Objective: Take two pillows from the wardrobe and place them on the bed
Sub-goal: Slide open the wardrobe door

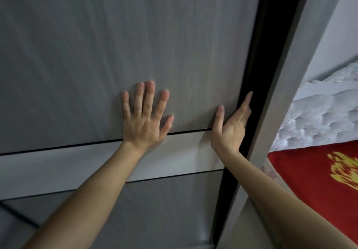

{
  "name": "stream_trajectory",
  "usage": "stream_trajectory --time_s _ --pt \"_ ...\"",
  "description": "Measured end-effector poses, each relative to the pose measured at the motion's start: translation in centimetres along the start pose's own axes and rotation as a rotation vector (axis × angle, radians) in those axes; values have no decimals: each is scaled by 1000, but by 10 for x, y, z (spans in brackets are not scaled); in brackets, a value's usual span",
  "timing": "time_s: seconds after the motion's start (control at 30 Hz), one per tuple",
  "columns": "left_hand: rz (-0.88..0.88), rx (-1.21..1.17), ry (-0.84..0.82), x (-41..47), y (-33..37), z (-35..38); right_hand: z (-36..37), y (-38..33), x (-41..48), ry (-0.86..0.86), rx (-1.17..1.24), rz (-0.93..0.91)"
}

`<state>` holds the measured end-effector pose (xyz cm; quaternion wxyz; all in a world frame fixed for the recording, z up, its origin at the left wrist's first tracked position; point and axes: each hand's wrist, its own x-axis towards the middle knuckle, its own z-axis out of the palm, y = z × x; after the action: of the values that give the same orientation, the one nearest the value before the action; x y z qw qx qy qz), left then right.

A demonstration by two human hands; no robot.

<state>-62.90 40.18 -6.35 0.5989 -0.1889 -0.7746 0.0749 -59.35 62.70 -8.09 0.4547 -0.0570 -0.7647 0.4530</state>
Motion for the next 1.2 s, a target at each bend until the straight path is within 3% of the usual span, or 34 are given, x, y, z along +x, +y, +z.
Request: stream_trajectory --time_s 0.47,0.8,1.2 --pt "-34 58 -67 -29 -73 -29 24 -45 -48 -144 111 -7" --pt "-101 133 -105 -86 -206 -60 94 -131 -124 -275 151 -83" --pt "-131 93 -178 -169 -377 -100 216 -235 -235 -277 95 -116"
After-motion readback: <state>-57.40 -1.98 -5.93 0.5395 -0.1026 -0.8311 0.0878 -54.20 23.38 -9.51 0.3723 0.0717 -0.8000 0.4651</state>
